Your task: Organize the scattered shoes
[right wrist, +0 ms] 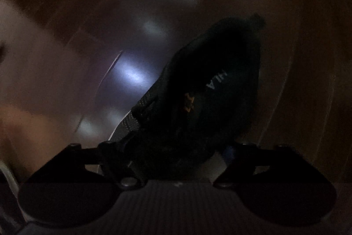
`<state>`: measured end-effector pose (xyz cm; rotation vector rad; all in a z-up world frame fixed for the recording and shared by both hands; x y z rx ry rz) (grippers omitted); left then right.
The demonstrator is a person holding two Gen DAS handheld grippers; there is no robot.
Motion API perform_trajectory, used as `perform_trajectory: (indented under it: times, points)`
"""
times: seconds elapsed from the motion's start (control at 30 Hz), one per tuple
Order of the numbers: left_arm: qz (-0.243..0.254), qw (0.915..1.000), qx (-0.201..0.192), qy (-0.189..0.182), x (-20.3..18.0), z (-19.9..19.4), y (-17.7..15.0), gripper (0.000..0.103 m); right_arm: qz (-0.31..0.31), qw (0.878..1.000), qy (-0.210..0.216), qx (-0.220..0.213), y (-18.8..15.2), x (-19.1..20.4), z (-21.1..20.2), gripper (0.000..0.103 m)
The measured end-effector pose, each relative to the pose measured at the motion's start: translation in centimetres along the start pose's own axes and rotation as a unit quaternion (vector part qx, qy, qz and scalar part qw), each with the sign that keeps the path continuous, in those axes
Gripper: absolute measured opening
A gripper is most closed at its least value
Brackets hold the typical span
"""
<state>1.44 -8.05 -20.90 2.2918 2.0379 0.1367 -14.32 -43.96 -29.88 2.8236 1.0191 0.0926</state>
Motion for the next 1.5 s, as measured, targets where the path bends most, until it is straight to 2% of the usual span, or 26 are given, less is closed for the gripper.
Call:
perform_trajectory:
  times: [0.1,0.17,0.2,0.3,0.37,0.5,0.6,0.67,0.73,0.77,0.87,0.97,1.03,1.13,1.23,1.43,1.5]
  points:
    - [0.001,1.0,0.001,0.002,0.0,0.1,0.0,0.088,-0.118,0.993,-0.005,-0.002,-0.1,0.8,0.0,0.076]
    - [0.003,1.0,0.0,0.004,0.0,0.1,0.0,0.088,-0.194,0.981,-0.012,-0.004,-0.2,1.5,-0.2,0.075]
    - [0.002,1.0,0.0,0.004,0.1,0.1,0.1,0.088,-0.232,0.972,-0.018,-0.007,-0.4,1.9,-0.3,0.073]
    - [0.001,1.0,-0.001,0.005,0.1,0.2,0.1,0.088,-0.373,0.926,-0.061,-0.021,-1.2,3.3,-0.2,0.067]
    - [0.002,1.0,0.0,0.006,0.1,0.2,0.1,0.088,-0.385,0.921,-0.056,-0.017,-1.1,3.4,-0.2,0.066]
    - [0.003,1.0,0.002,0.006,0.0,0.4,0.1,0.088,-0.364,0.93,-0.044,-0.007,-0.5,2.8,-0.7,0.067]
    - [0.004,1.0,0.004,0.007,-0.1,0.5,0.1,0.088,-0.306,0.951,-0.041,0.005,-0.2,2.9,-0.2,0.076]
    - [0.004,1.0,0.004,0.007,-0.2,0.5,0.1,0.088,-0.202,0.979,-0.025,0.019,0.3,1.5,-0.1,0.089]
    - [0.006,0.9999,0.004,0.008,-0.3,0.6,0.1,0.088,-0.115,0.993,0.036,0.019,0.2,0.3,-0.5,0.1]
    - [0.007,0.9999,0.004,0.009,-0.3,0.6,0.1,0.088,-0.079,0.995,0.052,0.014,0.1,-0.1,-0.6,0.101]
    - [0.007,0.9999,0.0,0.01,-0.4,0.8,0.1,0.088,-0.029,0.997,0.068,0.002,-0.7,-0.3,-0.9,0.103]
    - [0.009,0.9998,-0.006,0.018,-0.6,1.3,0.2,0.088,-0.037,0.997,0.065,-0.001,-1.6,0.9,-0.7,0.103]
    - [0.014,0.9996,-0.004,0.025,-0.9,1.9,0.1,0.088,-0.052,0.997,0.05,-0.008,-1.9,1.7,-2.0,0.103]
    - [0.024,0.9992,0.006,0.03,-1.4,2.4,0.0,0.088,-0.06,0.998,0.024,-0.016,-0.7,1.8,1.7,0.103]
    - [0.031,0.999,0.006,0.033,-1.8,2.5,-0.1,0.088,-0.051,0.998,0.009,-0.019,-1.1,2.7,3.4,0.103]
    - [0.045,0.9981,0.007,0.042,-2.2,2.9,-0.3,0.088,-0.056,0.997,-0.04,-0.02,-0.5,4.1,5.1,0.103]
    - [0.054,0.9975,0.015,0.042,-2.6,3.2,-0.7,0.088,-0.07,0.996,-0.046,-0.024,-0.4,3.4,4.8,0.102]
Point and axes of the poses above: each gripper's, at about its wrist camera, not at the fingertips, and z roughly the way its jaws point, x to its left, y to its top, the point moved 3 cm from there along z, roughly the way its jaws point, and after that the axes turned 1 degree about z, right-handed, at the moved point
